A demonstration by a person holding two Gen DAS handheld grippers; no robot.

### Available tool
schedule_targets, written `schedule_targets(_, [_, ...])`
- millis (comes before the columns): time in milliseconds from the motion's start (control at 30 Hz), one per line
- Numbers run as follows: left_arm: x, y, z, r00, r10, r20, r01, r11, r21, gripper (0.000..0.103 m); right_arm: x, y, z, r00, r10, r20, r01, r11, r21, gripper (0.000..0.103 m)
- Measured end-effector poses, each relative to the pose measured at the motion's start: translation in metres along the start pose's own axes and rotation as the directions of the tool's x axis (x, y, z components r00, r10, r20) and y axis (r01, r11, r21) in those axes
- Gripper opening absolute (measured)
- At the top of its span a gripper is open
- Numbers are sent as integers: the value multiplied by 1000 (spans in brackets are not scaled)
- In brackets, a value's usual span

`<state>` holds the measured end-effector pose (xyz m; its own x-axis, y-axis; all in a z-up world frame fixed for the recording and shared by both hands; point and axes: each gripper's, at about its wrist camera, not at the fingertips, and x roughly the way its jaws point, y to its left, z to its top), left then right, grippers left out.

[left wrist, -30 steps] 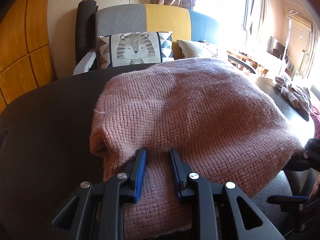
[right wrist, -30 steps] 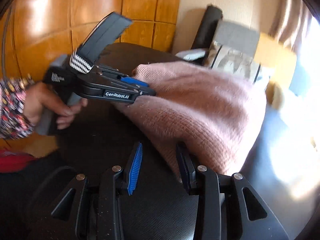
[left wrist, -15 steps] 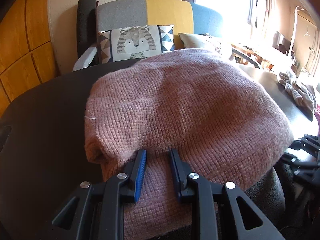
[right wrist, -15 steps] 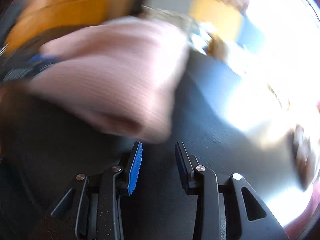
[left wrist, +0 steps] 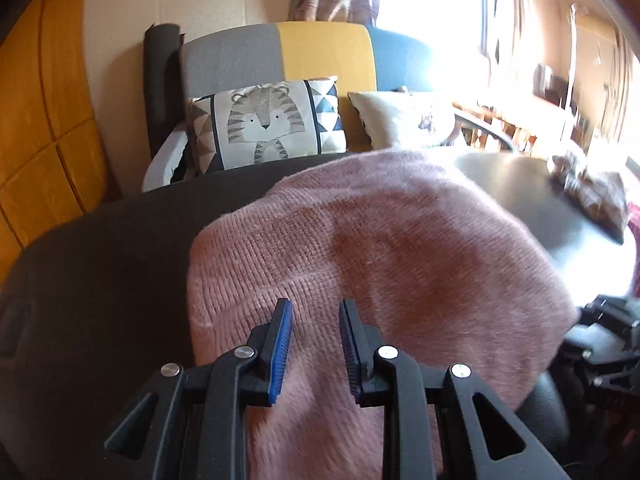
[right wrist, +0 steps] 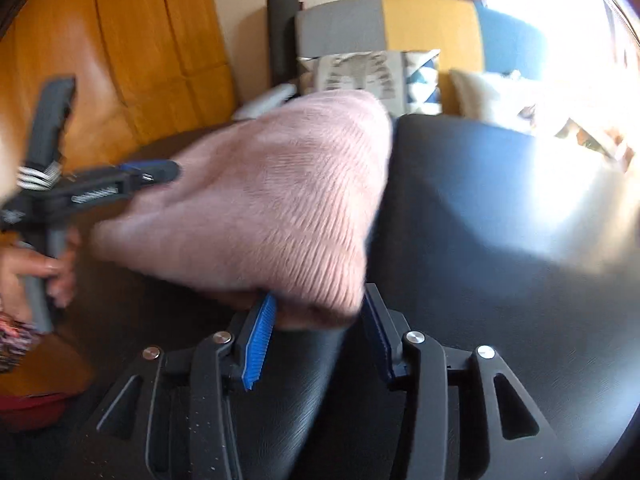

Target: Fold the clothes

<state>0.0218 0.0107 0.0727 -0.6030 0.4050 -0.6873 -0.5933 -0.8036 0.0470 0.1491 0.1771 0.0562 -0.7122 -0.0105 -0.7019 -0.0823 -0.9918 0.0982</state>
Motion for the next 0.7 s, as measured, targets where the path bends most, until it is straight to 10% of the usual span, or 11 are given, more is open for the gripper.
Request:
schedule_targets(167, [19,-9,-11,998,58,25,-59,996,67,25,17,0,13,999,51,-20,-47,986,158,32])
schedule_targets(600, [22,4,-16,1000,-5,30,4,1000,17,27,-2,4,-2,988,-152,-6,152,988,-6,18])
schedule_targets(700, [21,7,-15,999,-20,27,20,1000,4,27,-4,-11,-3,999,-25,-21,27,997,70,19])
